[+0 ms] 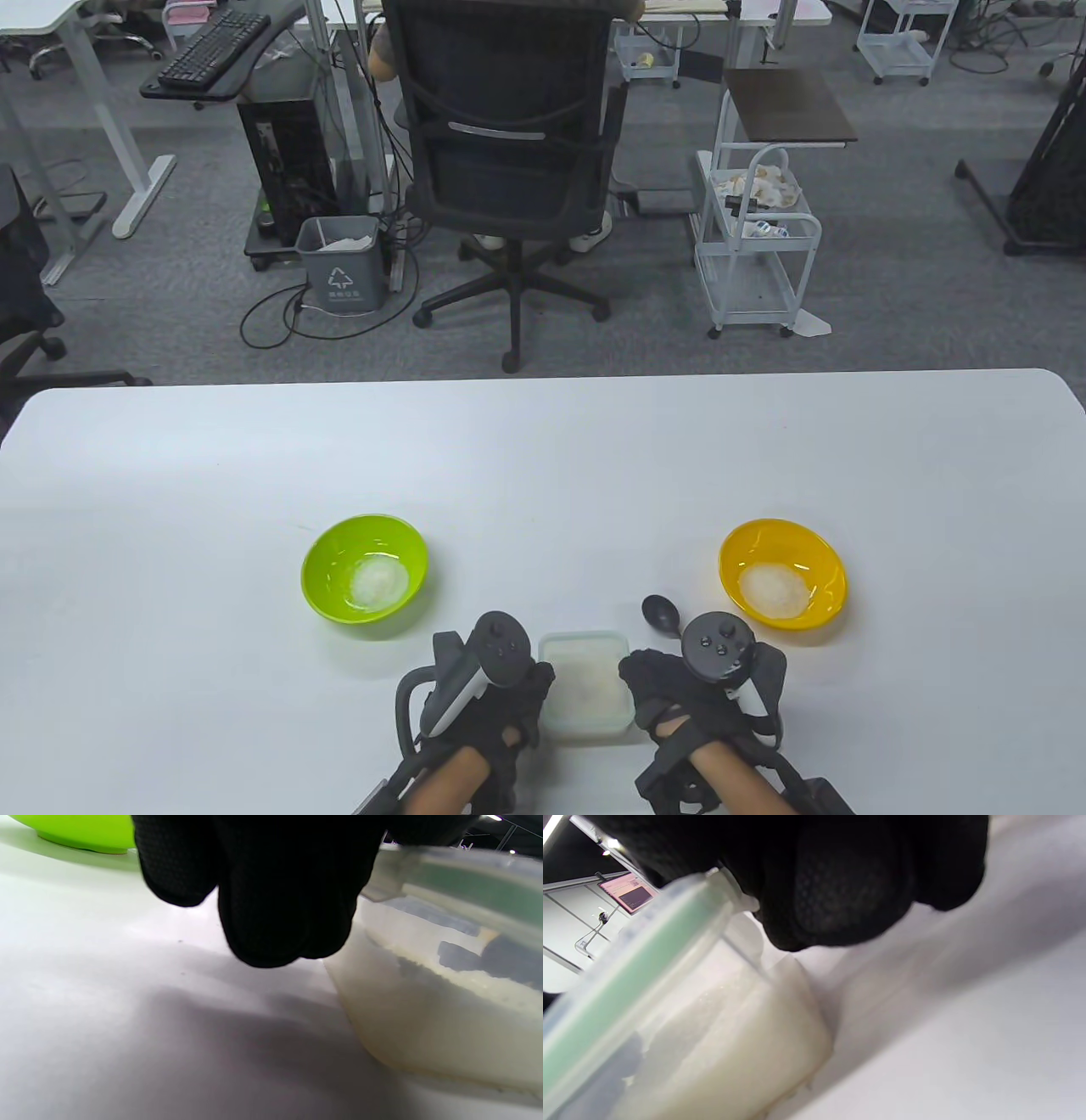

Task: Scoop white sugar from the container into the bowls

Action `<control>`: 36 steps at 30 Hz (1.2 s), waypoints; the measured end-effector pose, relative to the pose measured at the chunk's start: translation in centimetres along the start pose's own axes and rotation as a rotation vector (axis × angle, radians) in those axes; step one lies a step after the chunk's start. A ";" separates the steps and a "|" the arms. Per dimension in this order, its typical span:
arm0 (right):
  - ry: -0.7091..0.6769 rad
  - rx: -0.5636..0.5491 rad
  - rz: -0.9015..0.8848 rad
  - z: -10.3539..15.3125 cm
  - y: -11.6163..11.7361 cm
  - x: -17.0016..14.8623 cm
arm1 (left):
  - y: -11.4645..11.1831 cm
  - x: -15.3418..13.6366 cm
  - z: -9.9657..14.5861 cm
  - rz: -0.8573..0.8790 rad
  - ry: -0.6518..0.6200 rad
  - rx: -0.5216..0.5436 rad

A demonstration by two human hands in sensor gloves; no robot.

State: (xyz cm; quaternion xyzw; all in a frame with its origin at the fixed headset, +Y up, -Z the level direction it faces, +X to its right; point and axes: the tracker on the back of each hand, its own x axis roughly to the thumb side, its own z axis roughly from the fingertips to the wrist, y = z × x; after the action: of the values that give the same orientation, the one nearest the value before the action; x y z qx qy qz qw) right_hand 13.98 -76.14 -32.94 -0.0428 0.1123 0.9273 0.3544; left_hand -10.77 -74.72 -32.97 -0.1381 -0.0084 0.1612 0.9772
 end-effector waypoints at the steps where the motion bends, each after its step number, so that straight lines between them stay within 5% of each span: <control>1: -0.013 -0.012 0.020 0.1 -0.1 0.1 | 0.2 0.0 0.0 -0.011 -0.006 0.003; 10: -0.239 -0.217 0.268 1.5 -3.9 2.0 | 3.5 0.4 1.3 -0.185 -0.137 0.155; 18: -0.386 -0.356 0.502 2.9 -6.8 2.0 | 4.3 -1.5 2.4 -0.267 -0.199 0.184; 24: -0.430 -0.380 0.669 3.5 -6.1 0.6 | 3.4 -3.0 2.1 -0.310 -0.179 0.203; 36: -0.401 -0.325 0.663 3.3 -5.2 -1.2 | 1.9 -4.5 1.7 -0.287 -0.164 0.183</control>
State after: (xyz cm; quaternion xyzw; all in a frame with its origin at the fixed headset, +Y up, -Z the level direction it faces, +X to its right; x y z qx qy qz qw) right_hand 18.33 -72.39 -30.46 0.1215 -0.0992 0.9868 0.0405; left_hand -15.75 -74.03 -31.73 -0.0322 -0.0930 0.0311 0.9947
